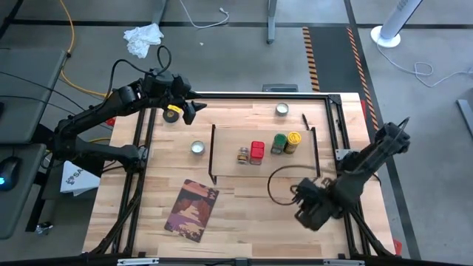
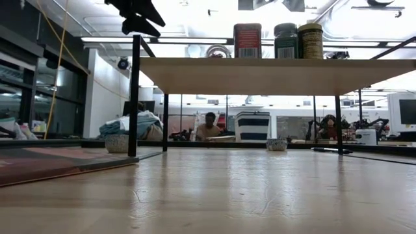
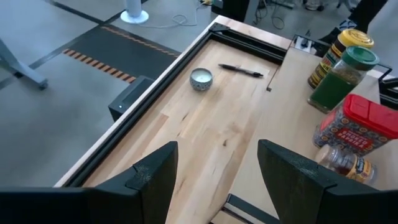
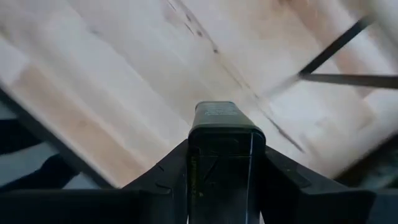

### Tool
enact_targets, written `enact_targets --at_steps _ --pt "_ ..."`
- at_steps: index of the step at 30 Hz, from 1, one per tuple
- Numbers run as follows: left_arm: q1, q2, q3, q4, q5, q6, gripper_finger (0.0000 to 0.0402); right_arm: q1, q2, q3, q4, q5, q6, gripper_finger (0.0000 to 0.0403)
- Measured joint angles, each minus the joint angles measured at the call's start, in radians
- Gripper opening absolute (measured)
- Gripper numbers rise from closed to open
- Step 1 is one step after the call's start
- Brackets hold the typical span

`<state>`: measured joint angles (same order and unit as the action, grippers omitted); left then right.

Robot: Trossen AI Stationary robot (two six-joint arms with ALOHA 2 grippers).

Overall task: Shelf spices
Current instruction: Remove the black seasoning can from the shelf, then remove the yellow seasoning bottle from the shelf

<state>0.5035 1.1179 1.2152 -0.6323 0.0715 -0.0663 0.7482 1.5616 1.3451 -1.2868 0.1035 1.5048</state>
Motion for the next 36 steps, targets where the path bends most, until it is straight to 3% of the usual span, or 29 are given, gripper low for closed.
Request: enact_targets --at_steps 9,16,22,26,31,36 --pt "-0.002 0.0 0.0 -0.008 0.0 -0.082 0.0221 0.011 0.035 -0.26 0.343 -0.008 0.217 0.0139" --pt "-0.002 0.0 0.0 -0.01 -0.001 -0.116 0.0221 0.009 0.035 -0.277 0.342 -0.057 0.197 0.0203" --pt "-0.002 0.0 0.0 -0.011 -0.006 -0.116 0.0221 -0.003 0.034 -0.201 0.28 -0.1 0.081 0.0251" --pt "-0.002 0.0 0.0 -0.011 -0.006 -0.116 0.0221 -0.01 0.026 -0.08 0.066 -0.1 -0.023 0.0257" --pt "-0.002 0.0 0.0 -0.025 -0.006 -0.116 0.0221 -0.049 -0.007 0.162 -0.272 0.054 -0.05 0.0258" --pt "-0.001 0.001 0.0 -0.034 -0.021 -0.14 0.0221 -0.164 -0.068 0.317 -0.28 0.277 -0.231 0.0261"
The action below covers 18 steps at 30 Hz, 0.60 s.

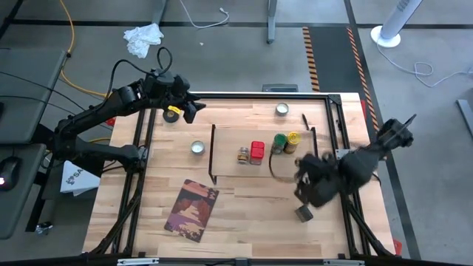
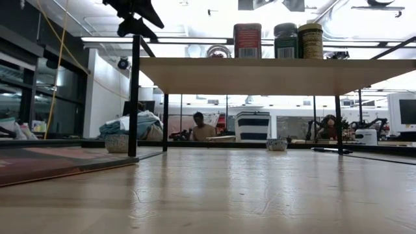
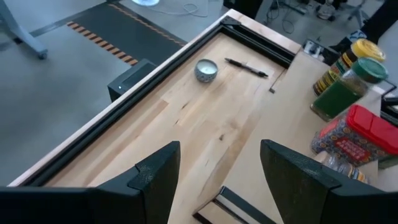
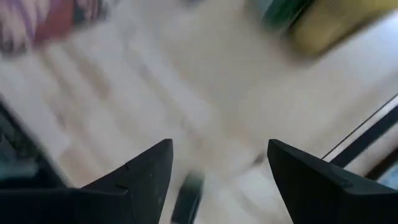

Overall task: Shelf spices
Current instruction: Remove the yellow seasoning bottle from the shelf

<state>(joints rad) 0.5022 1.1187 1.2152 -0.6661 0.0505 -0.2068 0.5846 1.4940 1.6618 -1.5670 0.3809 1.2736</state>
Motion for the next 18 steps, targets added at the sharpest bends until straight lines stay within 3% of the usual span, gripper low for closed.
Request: enact_targets --at_steps 9,18 --pt "0.0 0.001 0.0 -0.04 -0.011 -0.009 0.0221 -0.318 -0.012 0.147 -0.003 0.021 -0.444 0.0281" --pt "0.001 0.001 0.0 -0.08 -0.011 0.005 0.0221 -0.534 -0.006 0.137 -0.004 -0.052 -0.442 0.0306"
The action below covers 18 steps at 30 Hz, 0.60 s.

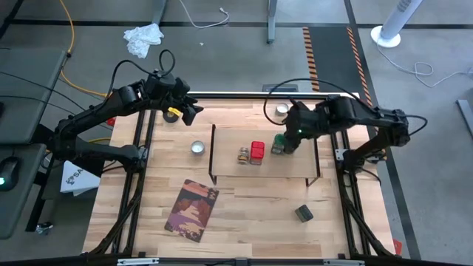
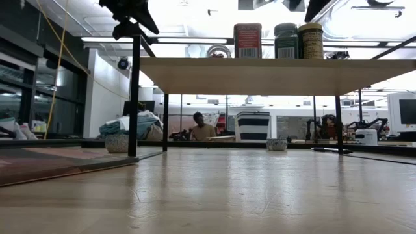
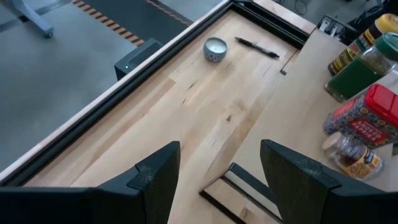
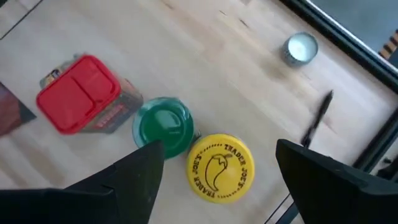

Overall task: Shelf spices
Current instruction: Remove the yellow seasoning bottle from the shelf

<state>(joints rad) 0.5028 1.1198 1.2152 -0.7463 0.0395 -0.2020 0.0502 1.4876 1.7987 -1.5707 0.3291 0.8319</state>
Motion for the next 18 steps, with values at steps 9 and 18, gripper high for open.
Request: enact_targets --at_steps 9,18 --pt "0.0 0.0 0.0 0.002 -0.001 0.013 0.0221 -0.102 -0.001 -0.001 -0.001 -0.105 0.21 0.0307" --pt "0.0 0.0 0.0 0.002 -0.001 0.013 0.0221 -0.151 0.005 -0.074 0.0 -0.194 0.288 0.0307"
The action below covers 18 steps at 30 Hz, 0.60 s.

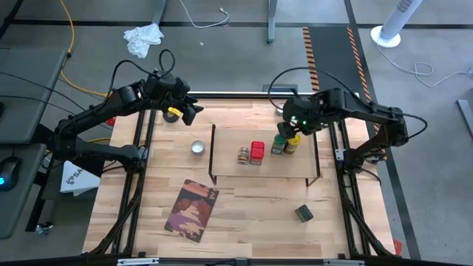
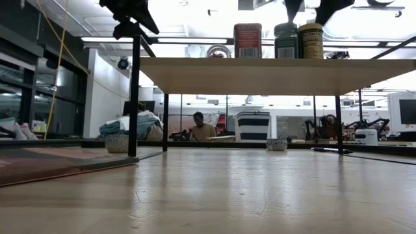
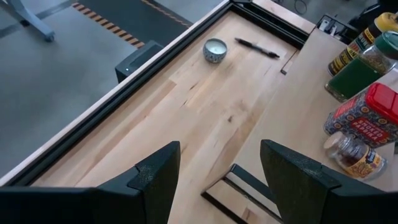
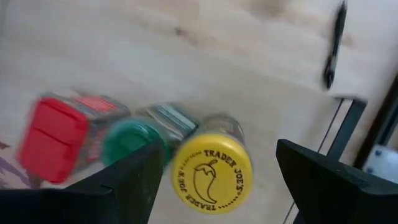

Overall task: Shelf spices
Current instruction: Remove the yellow seasoning bottle from the shelf

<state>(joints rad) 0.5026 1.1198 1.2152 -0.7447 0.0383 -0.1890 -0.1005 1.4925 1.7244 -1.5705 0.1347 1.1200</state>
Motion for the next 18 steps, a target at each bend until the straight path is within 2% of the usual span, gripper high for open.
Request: enact_targets --at_steps 4,18 --pt "0.0 0.0 0.0 0.0 -0.001 0.001 0.0221 0.0 -0.002 -0.056 0.001 -0.059 0.01 0.0307" --pt "0.0 0.0 0.0 0.0 -0.002 0.009 0.0221 0.025 0.0 -0.081 0.001 -0.061 0.033 0.0307"
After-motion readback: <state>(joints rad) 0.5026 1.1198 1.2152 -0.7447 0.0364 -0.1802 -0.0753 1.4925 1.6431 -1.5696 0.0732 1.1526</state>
